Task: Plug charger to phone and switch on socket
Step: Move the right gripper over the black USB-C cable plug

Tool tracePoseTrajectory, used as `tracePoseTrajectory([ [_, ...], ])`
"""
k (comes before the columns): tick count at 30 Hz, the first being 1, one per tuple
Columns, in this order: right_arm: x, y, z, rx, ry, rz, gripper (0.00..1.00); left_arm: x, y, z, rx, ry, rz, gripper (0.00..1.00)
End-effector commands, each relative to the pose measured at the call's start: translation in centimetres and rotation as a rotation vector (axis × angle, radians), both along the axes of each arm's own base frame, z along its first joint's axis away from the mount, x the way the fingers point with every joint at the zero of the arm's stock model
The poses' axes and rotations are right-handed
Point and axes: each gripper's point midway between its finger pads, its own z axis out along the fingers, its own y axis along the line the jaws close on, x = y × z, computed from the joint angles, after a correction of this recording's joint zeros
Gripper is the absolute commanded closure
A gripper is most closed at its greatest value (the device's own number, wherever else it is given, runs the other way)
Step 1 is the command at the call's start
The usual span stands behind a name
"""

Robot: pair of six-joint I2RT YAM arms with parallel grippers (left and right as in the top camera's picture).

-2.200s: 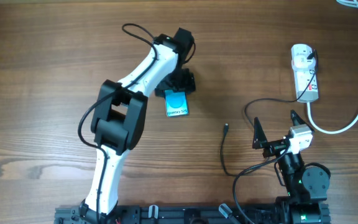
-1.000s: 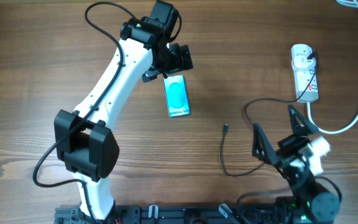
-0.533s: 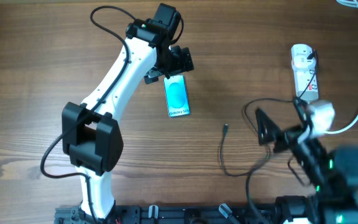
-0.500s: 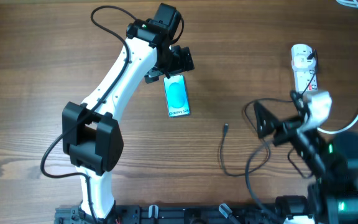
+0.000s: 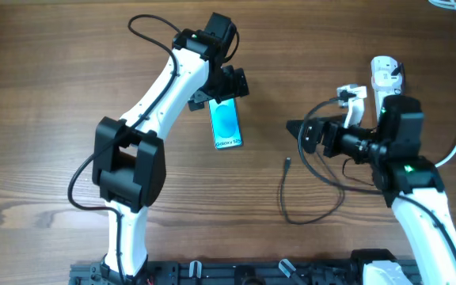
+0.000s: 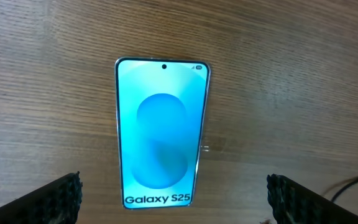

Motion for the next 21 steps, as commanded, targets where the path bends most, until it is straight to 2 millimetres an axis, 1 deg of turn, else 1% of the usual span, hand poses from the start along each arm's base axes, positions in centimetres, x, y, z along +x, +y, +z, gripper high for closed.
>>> tracePoseTrajectory([
  [1,0.1,0.1,-0.8,-0.041,0.118,-0.007,0.0,0.0,0.1,-1.4,0.027,0.022,0.008,0.0],
  [3,0.0,-2.3,-2.9,-0.247,0.239,-0.103,0.0,0.2,0.1,-1.9,0.034,0.02,0.008,0.0],
  [4,-0.2,-3.6,-3.6,-0.349,0.287,-0.147,0.0,0.2,0.0,-2.0,0.033,0.018,0.007,0.0],
  [6,-0.6,-6.1,-4.4,-0.523,0.37,-0.223,0.0,0.4,0.0,-2.1,0.032,0.014,0.007,0.0],
  [7,-0.6,-7.1,-4.6,-0.581,0.404,-0.26,0.0,0.4,-0.1,-2.1,0.031,0.012,0.007,0.0],
  [8,-0.2,-7.6,-4.9,-0.615,0.416,-0.275,0.0,0.5,-0.1,-2.1,0.031,0.01,0.007,0.0],
  [9,0.2,-7.4,-5.0,-0.597,0.415,-0.277,0.0,0.4,-0.1,-2.1,0.032,0.011,0.007,0.0],
  [10,0.8,-6.3,-4.8,-0.512,0.429,-0.293,0.0,0.4,0.0,-2.3,0.04,0.012,0.007,0.0],
  [12,0.9,-4.6,-4.5,-0.387,0.475,-0.31,0.0,0.4,0.0,-2.8,0.046,0.023,0.006,0.0],
  [13,1.1,-4.3,-4.4,-0.369,0.464,-0.295,0.01,0.3,0.0,-3.2,0.048,0.03,0.006,0.0],
  [14,1.3,-4.2,-4.4,-0.37,0.451,-0.288,0.05,0.2,0.0,-3.4,0.05,0.036,0.005,0.0],
  [16,1.4,-4.6,-4.6,-0.389,0.451,-0.304,0.07,0.1,-0.1,-4.1,0.057,0.049,0.002,0.0],
  [19,1.4,-4.9,-4.9,-0.405,0.456,-0.313,0.07,-0.3,-0.1,-5.2,0.069,0.075,-0.004,0.0],
  [21,1.4,-4.9,-5.0,-0.409,0.455,-0.309,0.04,-0.5,-0.2,-5.6,0.076,0.087,-0.008,0.0],
])
